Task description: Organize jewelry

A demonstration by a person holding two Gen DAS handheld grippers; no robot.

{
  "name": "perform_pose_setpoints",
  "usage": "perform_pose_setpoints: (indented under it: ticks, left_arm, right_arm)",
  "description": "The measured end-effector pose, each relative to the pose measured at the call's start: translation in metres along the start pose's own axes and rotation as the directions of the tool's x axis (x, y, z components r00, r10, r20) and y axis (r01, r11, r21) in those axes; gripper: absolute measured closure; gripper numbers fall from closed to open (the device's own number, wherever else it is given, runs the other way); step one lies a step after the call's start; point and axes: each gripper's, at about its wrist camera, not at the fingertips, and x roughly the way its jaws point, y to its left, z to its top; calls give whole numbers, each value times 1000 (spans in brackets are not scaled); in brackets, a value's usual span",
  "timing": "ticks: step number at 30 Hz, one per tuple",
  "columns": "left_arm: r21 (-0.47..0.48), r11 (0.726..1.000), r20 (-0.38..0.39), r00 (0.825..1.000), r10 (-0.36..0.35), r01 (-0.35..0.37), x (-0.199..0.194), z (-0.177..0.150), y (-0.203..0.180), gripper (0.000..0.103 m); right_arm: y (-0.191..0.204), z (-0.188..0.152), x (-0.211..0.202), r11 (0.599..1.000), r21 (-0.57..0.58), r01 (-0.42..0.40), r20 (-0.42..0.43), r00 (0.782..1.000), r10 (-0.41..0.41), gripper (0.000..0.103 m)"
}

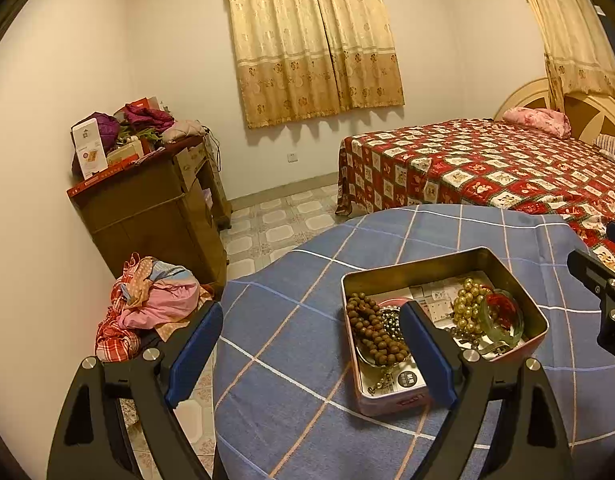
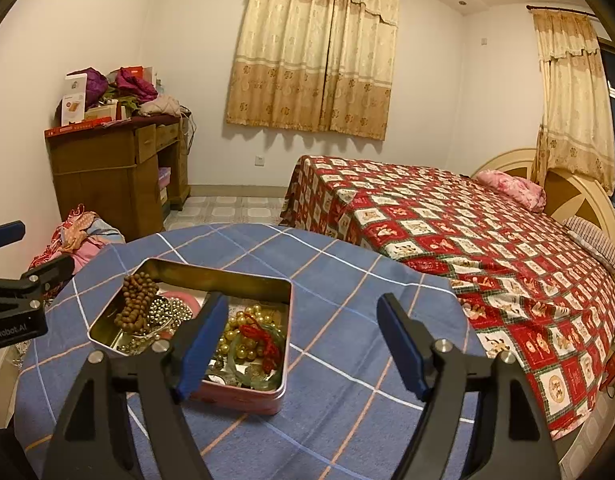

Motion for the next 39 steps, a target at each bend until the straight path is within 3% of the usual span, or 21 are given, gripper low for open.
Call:
perform_pose_setpoints:
  ticks: [13, 39]
  left_arm:
    - [8, 1000, -12, 1000, -9, 9, 3, 0, -2, 13]
    - [50, 997, -4, 998, 61, -60, 6, -8, -12, 13]
  right_arm:
    - [-2, -1, 1, 1000, 2, -2, 3, 1000, 2, 24]
    - [5, -1, 0, 1000, 4, -9, -1, 1000, 9, 22]
